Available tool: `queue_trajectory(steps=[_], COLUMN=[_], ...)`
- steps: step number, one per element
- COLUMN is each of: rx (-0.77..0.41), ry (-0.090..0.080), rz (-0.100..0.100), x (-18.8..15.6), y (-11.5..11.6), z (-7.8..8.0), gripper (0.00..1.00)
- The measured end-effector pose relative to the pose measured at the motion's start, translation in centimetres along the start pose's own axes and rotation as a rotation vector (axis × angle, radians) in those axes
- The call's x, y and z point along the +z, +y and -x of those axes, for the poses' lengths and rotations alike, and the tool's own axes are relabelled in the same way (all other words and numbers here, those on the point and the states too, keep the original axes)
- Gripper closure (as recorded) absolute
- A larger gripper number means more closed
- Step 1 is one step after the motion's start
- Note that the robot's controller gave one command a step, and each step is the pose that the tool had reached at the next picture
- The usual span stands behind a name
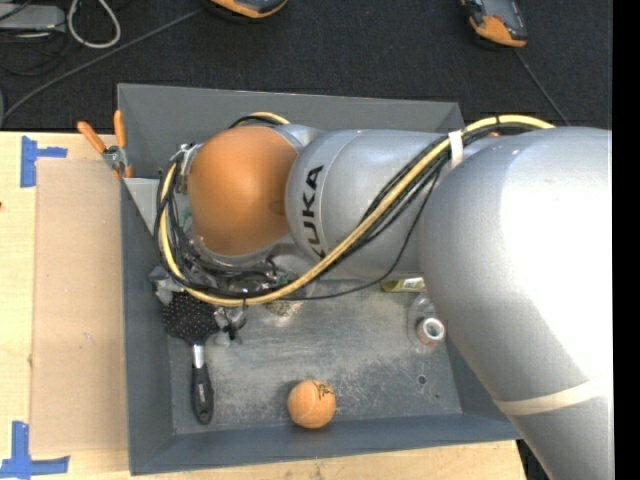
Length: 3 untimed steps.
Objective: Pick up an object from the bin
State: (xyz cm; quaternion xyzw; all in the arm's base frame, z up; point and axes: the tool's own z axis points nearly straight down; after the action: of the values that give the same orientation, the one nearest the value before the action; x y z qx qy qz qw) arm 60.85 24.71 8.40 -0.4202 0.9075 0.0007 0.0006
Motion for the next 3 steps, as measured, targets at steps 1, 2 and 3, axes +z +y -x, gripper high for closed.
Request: queue_trajectory(steps=[1,2,3], rx=[0.106,0.107,0.107], ry=[0.014,0.014,0.016], rz=[0.012,0.012,0.013], x=[1.05,1.05,0.46], y=[-1.05,-1.06,-1.00], z=[0.51,0.51,0.43], gripper=[1.00,1.00,1.00])
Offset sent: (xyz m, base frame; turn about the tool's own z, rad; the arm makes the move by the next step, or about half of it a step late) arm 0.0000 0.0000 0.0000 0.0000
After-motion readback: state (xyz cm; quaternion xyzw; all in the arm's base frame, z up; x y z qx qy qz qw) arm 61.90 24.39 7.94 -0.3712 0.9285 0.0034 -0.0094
